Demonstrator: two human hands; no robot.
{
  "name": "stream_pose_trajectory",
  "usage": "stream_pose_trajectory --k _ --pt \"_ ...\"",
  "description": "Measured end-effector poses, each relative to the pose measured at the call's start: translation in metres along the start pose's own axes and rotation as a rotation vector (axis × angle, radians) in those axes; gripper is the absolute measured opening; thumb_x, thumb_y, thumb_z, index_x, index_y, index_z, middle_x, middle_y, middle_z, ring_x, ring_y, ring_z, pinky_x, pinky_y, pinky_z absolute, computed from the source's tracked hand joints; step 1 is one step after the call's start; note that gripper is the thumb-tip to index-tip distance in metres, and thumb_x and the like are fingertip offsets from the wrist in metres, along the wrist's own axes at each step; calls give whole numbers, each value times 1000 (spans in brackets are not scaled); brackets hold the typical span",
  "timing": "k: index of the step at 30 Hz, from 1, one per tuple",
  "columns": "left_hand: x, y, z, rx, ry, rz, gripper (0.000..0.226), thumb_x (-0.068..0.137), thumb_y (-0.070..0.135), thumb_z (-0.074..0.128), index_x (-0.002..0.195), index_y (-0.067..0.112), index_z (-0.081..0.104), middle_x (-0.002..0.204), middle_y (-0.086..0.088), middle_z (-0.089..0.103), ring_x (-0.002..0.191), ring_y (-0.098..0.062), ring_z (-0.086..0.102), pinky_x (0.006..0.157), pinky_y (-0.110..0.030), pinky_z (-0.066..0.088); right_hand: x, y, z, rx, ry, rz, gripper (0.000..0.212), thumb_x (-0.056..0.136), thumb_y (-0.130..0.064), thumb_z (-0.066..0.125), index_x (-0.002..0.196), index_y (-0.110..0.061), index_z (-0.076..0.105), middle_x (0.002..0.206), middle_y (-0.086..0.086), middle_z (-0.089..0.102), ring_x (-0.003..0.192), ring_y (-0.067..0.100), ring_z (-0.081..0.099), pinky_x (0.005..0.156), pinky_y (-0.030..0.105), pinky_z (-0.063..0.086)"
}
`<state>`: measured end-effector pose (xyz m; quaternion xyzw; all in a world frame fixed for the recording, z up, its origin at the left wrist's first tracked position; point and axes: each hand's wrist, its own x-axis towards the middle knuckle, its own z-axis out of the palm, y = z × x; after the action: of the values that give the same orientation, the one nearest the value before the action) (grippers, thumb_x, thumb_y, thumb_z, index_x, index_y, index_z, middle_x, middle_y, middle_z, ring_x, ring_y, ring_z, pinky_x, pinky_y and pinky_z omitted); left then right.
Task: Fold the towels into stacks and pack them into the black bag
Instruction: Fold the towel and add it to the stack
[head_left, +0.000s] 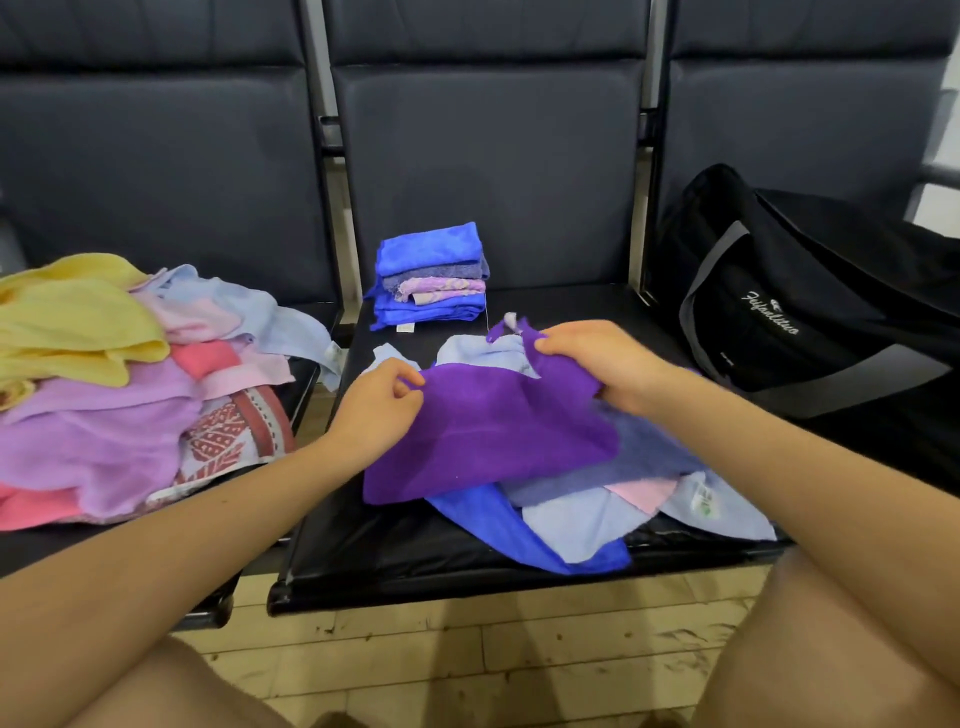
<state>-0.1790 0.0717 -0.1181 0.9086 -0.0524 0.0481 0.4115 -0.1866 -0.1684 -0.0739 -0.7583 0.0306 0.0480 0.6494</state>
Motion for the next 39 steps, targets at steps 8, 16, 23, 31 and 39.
stream_pose_trajectory --k 8,16,23,31,39 --pt "10 14 21 63 -122 -7 21 91 13 52 76 25 61 71 -1 65 62 -11 56 74 -36 52 -1 27 26 -505 -190 -12 19 95 -15 50 98 -7 67 73 1 64 64 15 58 59 21 51" --pt "8 24 32 171 -181 24 27 91 37 60 75 18 68 74 2 68 75 -11 63 74 -30 50 17 47 -14 -692 85 183 29 84 -38 67 93 -11 58 77 2 55 69 19 54 64 30 45" --pt "12 26 42 174 -222 24 16 88 31 66 74 28 59 70 13 61 70 -5 57 65 -20 43 5 34 -8 -266 45 273 18 85 -27 69 82 -11 63 74 4 63 61 15 57 51 20 43" --pt "12 17 18 -448 -181 -329 21 98 23 46 88 14 62 80 -5 58 60 -14 51 56 -22 45 3 12 20 176 -127 71 18 94 -30 55 89 -18 67 87 3 70 81 15 61 75 28 45" --pt "6 10 19 -574 -276 -392 36 100 36 45 113 9 64 109 -13 69 90 -21 66 78 -30 53 1 32 47 -149 -173 -37 12 91 -8 59 86 -14 67 84 2 66 81 12 59 79 23 48"
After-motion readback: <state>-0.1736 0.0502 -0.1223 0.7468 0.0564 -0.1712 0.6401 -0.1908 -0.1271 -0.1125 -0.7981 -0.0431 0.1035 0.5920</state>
